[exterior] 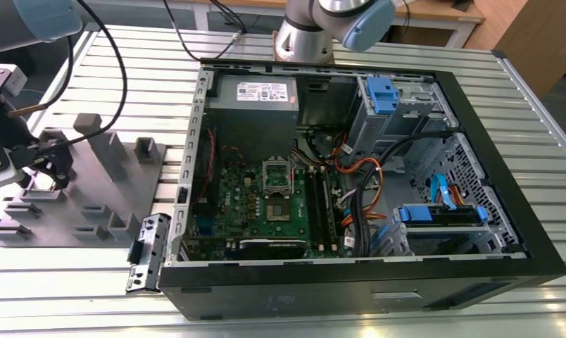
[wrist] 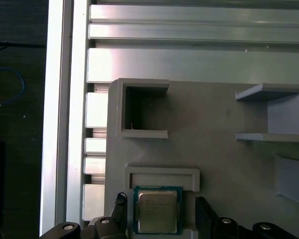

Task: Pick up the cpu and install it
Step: 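Pick up the cpu and move it towards the insertion slot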

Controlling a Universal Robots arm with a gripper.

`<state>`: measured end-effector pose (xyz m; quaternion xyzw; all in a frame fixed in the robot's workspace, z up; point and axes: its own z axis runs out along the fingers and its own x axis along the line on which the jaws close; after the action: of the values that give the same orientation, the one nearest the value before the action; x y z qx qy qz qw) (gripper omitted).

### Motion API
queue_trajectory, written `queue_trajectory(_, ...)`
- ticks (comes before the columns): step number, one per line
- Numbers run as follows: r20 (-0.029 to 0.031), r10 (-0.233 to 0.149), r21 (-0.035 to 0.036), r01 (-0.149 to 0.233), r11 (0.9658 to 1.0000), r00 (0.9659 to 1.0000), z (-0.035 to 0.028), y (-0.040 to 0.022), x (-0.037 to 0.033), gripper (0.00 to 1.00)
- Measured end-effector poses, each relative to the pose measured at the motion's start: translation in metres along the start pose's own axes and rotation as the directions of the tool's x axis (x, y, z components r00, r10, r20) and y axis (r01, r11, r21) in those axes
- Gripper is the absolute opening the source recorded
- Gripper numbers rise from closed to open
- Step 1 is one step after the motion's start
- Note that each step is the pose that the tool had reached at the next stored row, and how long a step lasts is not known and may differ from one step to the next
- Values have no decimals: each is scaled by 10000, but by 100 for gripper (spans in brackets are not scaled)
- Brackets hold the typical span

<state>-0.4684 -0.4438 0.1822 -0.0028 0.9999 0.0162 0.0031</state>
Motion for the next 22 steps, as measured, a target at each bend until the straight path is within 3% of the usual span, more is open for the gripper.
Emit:
queue_trajectory(9, 0, -5, 0, 5, 10000, 10000, 0, 0, 0, 64)
queue_trajectory(10, 0, -6, 0, 6, 10000, 10000, 0, 0, 0, 56)
queue_trajectory(22, 0, -11, 0, 11, 10000, 10000, 1, 0, 13, 56)
